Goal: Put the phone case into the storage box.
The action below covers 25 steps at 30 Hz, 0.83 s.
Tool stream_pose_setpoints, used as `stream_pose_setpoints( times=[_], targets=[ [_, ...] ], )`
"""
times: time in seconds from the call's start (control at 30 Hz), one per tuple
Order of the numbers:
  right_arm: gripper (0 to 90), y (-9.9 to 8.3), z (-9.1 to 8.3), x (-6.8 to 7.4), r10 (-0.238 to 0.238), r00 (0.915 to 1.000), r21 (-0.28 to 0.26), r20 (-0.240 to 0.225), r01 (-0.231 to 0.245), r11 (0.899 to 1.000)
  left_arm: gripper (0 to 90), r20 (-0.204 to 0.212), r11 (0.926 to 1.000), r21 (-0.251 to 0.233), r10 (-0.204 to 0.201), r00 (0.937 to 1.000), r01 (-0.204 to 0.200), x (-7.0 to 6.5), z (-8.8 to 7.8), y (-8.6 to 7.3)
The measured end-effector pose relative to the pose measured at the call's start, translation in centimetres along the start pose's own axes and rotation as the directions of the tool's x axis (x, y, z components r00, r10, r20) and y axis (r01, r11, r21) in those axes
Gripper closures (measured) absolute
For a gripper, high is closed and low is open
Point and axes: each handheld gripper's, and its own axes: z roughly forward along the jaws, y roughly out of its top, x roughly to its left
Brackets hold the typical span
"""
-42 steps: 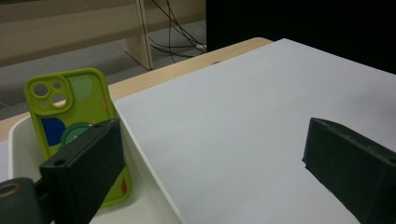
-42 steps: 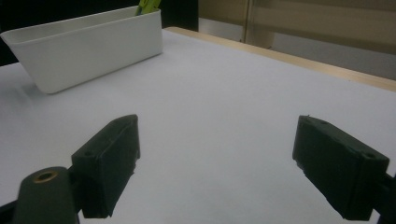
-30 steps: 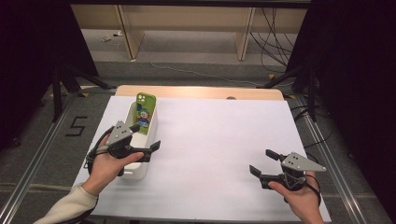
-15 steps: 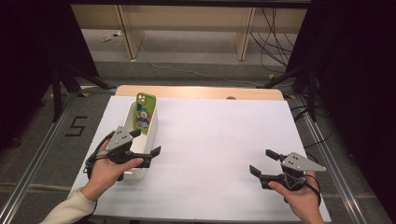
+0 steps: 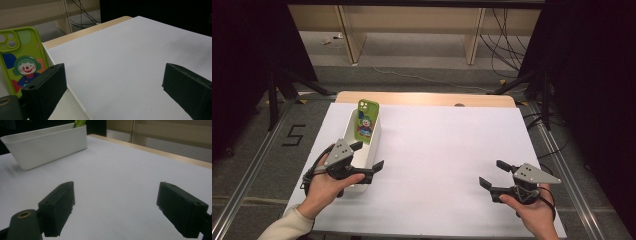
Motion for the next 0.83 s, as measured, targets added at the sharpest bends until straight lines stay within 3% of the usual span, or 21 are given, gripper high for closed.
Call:
stream_pose_setpoints(
  times=[0.83],
  targets=[
    [16.0, -0.02, -0.01, -0.09, 0.0, 1.0, -0.002, -0.002, 0.0, 1.0, 4.9, 0.008, 0.9999, -0.01, 0.006, 0.9999, -0.006, -0.16, 0.01, -0.43]
  ],
)
